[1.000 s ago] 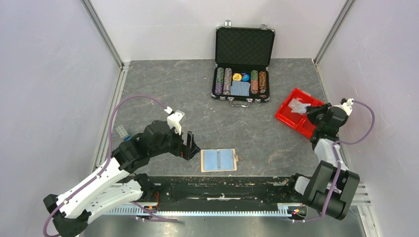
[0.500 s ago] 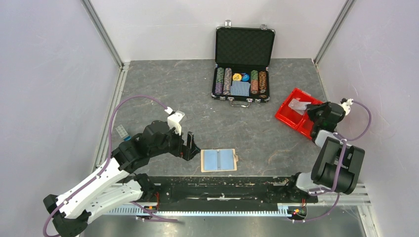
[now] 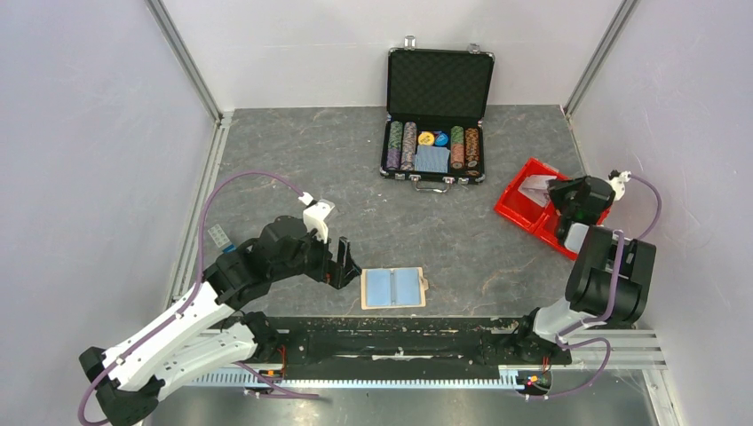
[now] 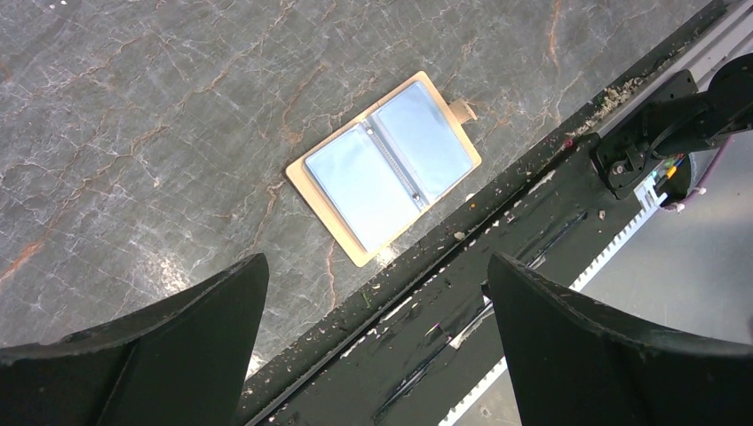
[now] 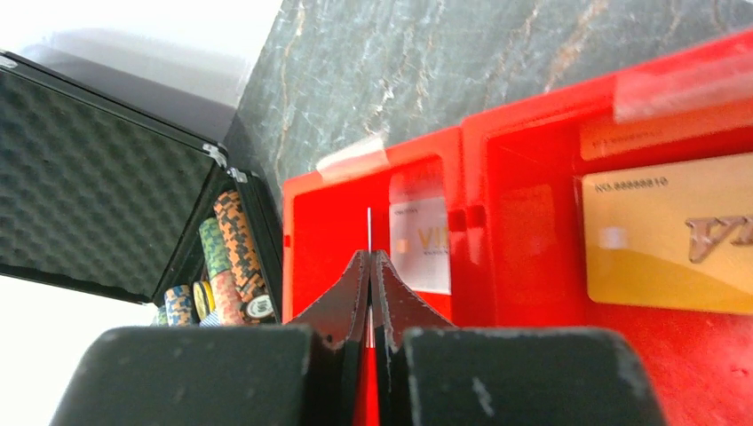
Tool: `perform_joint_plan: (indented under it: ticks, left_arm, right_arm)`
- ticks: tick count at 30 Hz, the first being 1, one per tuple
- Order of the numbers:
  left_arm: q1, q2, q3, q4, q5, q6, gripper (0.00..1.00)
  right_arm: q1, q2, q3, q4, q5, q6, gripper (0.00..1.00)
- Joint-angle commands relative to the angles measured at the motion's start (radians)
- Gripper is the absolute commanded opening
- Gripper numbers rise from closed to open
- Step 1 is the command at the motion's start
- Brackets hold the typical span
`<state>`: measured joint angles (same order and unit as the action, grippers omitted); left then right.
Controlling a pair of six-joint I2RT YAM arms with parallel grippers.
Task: Take the credit cards out of the card holder
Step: Place the credit card in the storage box.
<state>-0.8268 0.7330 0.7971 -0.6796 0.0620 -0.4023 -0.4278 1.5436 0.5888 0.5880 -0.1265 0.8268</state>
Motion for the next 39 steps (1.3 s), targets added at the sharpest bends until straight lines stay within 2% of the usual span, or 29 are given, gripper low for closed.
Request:
perform_joint_plan:
  ticks: [1, 16, 21, 25, 29, 39]
  left_arm:
    - [-0.002, 0.004, -0.001, 0.019, 0.021, 0.083, 1.0]
    - [-0.001, -0.005, -0.001, 0.019, 0.019, 0.085, 1.0]
    - [-0.002, -0.004, -0.001, 0.019, 0.017, 0.086, 1.0]
    - [-0.002, -0.001, -0.002, 0.019, 0.014, 0.085, 1.0]
    - [-0.001, 0.005, -0.004, 0.018, 0.008, 0.085, 1.0]
    - [-0.001, 0.001, -0.004, 0.018, -0.005, 0.085, 1.0]
  right_arm:
    - [0.016, 0.02, 0.066, 0.062, 0.046, -0.003, 0.0]
    - [0.055, 0.074, 0.083, 0.052, 0.12, -0.04, 0.0]
    - [0.063, 0.083, 0.102, 0.029, 0.16, -0.056, 0.06]
    - [0.066, 0.082, 0.114, 0.011, 0.169, -0.056, 0.19]
    - [0.065, 0.068, 0.142, -0.036, 0.16, -0.05, 0.26]
    - [0.066, -0.009, 0.336, -0.366, 0.209, -0.131, 0.33]
